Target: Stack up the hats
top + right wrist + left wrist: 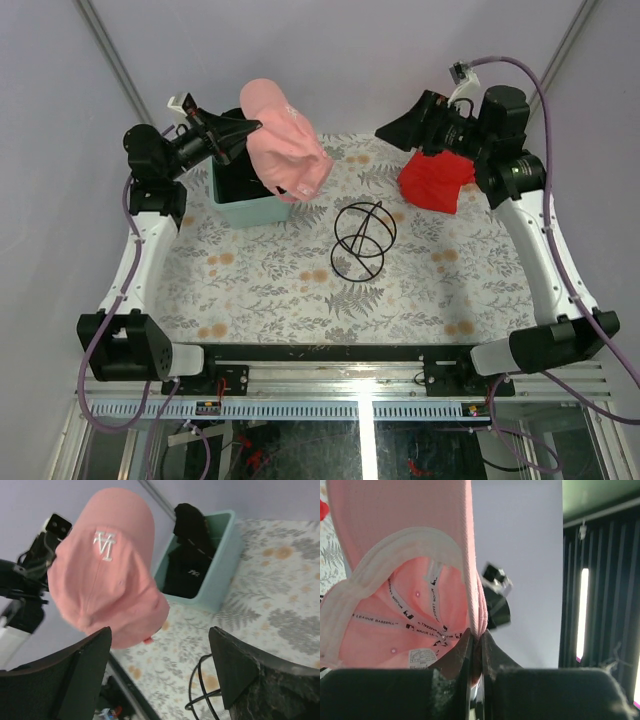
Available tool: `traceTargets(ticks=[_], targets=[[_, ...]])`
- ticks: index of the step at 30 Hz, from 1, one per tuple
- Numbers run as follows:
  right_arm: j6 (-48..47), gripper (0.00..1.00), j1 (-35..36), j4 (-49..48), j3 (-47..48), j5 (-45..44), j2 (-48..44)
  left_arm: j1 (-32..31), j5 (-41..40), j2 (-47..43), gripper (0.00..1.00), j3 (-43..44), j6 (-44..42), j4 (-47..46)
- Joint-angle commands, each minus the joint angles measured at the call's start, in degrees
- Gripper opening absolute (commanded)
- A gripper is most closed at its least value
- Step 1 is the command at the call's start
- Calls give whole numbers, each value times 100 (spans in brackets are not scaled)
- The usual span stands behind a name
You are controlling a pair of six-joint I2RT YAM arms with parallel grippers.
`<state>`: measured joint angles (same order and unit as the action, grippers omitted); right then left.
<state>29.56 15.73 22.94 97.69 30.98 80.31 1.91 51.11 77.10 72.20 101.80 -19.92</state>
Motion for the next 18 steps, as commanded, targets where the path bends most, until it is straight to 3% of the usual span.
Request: traceTargets(ticks=[1, 4, 8, 11, 15, 18], targets=[[2880, 83, -790, -3016, -1255, 2568, 59, -78, 981, -389, 0, -267, 137, -1694], [4459, 82, -994, -5000, -2051, 2938, 178, -207, 1055, -507, 0, -849, 708, -3038], [4525, 83, -1001, -5506, -2110, 3310, 425, -541, 984, -575, 0, -1356, 1304, -4009], [4962, 83, -1001, -6535, -2138, 3595, 691, -773, 907, -688, 0, -1502, 1385, -3993], [6242, 83, -993, -8450, -2010, 3850, 1284, -1100, 671, -816, 0, -1646, 1658, -3992], [6955, 83, -876, -9317, -1784, 3939, 1743, -1447, 469, -816, 0, -1640, 1825, -3987]])
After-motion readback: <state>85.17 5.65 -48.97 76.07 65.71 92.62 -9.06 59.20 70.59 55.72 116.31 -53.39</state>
